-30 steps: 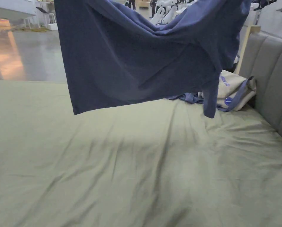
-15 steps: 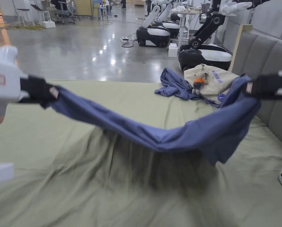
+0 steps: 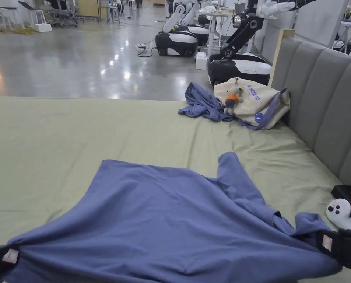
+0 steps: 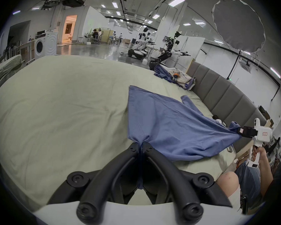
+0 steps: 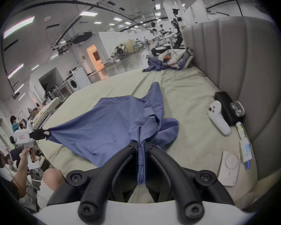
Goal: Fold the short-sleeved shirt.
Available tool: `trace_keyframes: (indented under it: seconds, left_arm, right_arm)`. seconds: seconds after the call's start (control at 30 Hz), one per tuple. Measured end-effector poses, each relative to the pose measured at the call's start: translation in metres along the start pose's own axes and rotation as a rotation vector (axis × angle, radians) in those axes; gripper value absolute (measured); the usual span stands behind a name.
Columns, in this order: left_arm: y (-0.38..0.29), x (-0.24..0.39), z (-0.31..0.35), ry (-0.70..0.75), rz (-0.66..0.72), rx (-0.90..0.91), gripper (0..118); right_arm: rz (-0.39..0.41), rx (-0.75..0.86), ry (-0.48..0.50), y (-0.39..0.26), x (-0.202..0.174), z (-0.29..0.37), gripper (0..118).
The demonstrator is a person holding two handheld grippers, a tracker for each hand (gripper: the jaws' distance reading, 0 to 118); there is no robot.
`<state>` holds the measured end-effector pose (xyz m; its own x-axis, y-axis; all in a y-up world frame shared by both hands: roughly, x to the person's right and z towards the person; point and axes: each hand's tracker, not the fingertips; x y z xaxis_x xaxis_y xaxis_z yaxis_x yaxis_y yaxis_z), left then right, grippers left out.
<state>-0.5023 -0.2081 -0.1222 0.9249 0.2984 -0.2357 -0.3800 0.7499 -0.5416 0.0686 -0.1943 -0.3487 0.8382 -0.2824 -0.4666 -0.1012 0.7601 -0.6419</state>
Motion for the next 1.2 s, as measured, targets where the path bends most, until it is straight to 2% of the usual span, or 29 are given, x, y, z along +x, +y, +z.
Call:
trace_keyframes:
  seconds: [0.1, 0.13, 0.23, 0.27, 0.3, 0.33, 0.37, 0.4, 0.47, 0.5, 0.63, 0.7, 0.8, 0.87, 0.9, 0.93, 0.97, 1.0, 1.13, 1.2]
  left_arm:
    - [-0.018, -0.001, 0.000, 0.042, -0.025, -0.037, 3]
    - [-0.025, 0.001, -0.004, 0.072, -0.055, -0.059, 3]
    - [-0.038, 0.003, -0.018, 0.093, -0.089, -0.064, 5]
    - [-0.041, 0.005, -0.019, 0.104, -0.104, -0.041, 11]
    - [-0.042, 0.006, -0.017, 0.115, -0.111, 0.022, 32]
    - [-0.041, 0.003, -0.014, 0.133, -0.125, 0.081, 65]
    - [-0.038, 0.005, -0.011, 0.168, -0.158, 0.137, 92]
    - [-0.031, 0.008, -0.008, 0.220, -0.201, 0.187, 96]
    - [-0.012, 0.012, 0.002, 0.270, -0.255, 0.322, 96]
    - [-0.001, 0.016, 0.008, 0.271, -0.277, 0.377, 96]
    - [0.027, 0.043, 0.038, 0.268, -0.322, 0.545, 101]
    - [0.018, 0.056, 0.054, 0.222, -0.293, 0.591, 101]
    - [-0.015, 0.067, 0.072, 0.205, -0.251, 0.564, 101]
    - [-0.041, 0.072, 0.081, 0.187, -0.260, 0.571, 96]
    - [-0.049, 0.076, 0.083, 0.205, -0.268, 0.579, 75]
    - [-0.054, 0.079, 0.085, 0.227, -0.271, 0.581, 39]
    - [-0.055, 0.079, 0.085, 0.228, -0.273, 0.581, 0]
    - [-0.063, 0.071, 0.081, 0.259, -0.268, 0.632, 0]
    - [-0.053, 0.069, 0.076, 0.227, -0.261, 0.591, 0]
    - [-0.045, 0.067, 0.064, 0.213, -0.267, 0.589, 0]
  right_arm:
    - [0.091, -0.031, -0.119, -0.019, 0.003, -0.007, 8]
    - [0.122, -0.073, -0.120, -0.025, 0.004, -0.015, 8]
    - [0.111, -0.084, -0.127, -0.047, 0.002, -0.027, 9]
    - [0.112, -0.083, -0.128, -0.051, 0.001, -0.028, 13]
    - [0.134, -0.061, -0.149, -0.053, -0.002, -0.027, 33]
    - [0.169, -0.013, -0.183, -0.053, -0.005, -0.024, 62]
    - [0.203, 0.027, -0.204, -0.052, -0.008, -0.020, 92]
    - [0.259, 0.085, -0.234, -0.046, -0.014, -0.014, 109]
    - [0.355, 0.257, -0.272, -0.030, -0.031, 0.003, 111]
    - [0.376, 0.346, -0.275, -0.019, -0.041, 0.013, 111]
    - [0.355, 0.542, -0.229, 0.006, -0.084, 0.040, 113]
    - [0.339, 0.554, -0.274, -0.009, -0.105, 0.047, 113]
    - [0.313, 0.555, -0.244, -0.053, -0.122, 0.053, 113]
    - [0.254, 0.593, -0.254, -0.076, -0.132, 0.057, 112]
    - [0.261, 0.594, -0.250, -0.085, -0.134, 0.056, 105]
    - [0.284, 0.576, -0.237, -0.085, -0.136, 0.054, 85]
    - [0.325, 0.556, -0.234, -0.084, -0.139, 0.050, 42]
    - [0.340, 0.555, -0.240, -0.084, -0.141, 0.046, 4]
    - [0.291, 0.556, -0.186, -0.080, -0.144, 0.034, 4]
    - [0.306, 0.551, -0.176, -0.080, -0.147, 0.033, 4]
